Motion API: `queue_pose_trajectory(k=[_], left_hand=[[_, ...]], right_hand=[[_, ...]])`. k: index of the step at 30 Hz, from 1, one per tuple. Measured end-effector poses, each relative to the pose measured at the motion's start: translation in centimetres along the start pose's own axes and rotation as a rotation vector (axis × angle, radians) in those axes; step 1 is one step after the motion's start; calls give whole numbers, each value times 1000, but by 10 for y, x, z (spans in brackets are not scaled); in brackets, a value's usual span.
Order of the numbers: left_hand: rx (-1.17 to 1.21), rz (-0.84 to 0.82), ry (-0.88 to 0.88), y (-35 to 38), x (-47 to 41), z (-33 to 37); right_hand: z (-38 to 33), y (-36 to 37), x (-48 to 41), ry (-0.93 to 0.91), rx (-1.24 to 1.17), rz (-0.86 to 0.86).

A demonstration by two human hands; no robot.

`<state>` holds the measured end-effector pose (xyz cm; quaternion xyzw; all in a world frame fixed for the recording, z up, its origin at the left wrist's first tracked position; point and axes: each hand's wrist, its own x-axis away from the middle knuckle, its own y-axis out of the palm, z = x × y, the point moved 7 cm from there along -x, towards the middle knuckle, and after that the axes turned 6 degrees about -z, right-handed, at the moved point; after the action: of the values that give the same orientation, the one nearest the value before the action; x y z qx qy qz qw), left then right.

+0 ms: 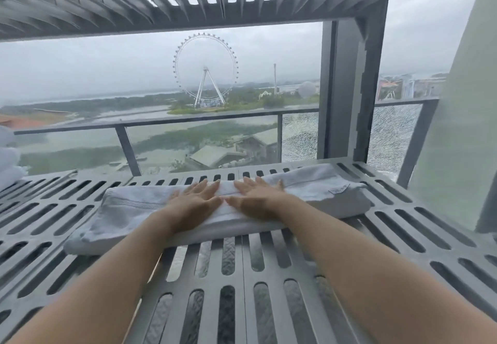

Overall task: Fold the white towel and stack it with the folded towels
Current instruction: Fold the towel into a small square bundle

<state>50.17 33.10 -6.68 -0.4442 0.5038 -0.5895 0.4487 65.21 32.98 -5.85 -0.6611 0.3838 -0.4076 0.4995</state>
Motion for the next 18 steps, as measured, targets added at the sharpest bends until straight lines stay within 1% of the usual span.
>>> queue_pose_trajectory(k=[4,9,11,12,14,16,17,18], left_hand=[[-12,-48,-20,1,6,4],[-124,-177,-19,-3,15,8],[-190,-157,-8,-11,10,25],[-188,-124,31,-17,3,42],[-106,-43,141,-27,-14,90],[-2,26,207,-32,-28,131],[20,39,224,-29,-33,143],[8,21,230,-22,-37,149]], right_hand=[[16,-2,5,69,30,-67],[75,-8,27,182,33,-96],[82,-8,29,183,51,-93],[79,-8,29,169,51,-88],[68,-11,23,91,25,-39],[66,-20,22,47,-85,57],[75,-22,22,60,-119,63],[91,-19,23,116,-130,28]])
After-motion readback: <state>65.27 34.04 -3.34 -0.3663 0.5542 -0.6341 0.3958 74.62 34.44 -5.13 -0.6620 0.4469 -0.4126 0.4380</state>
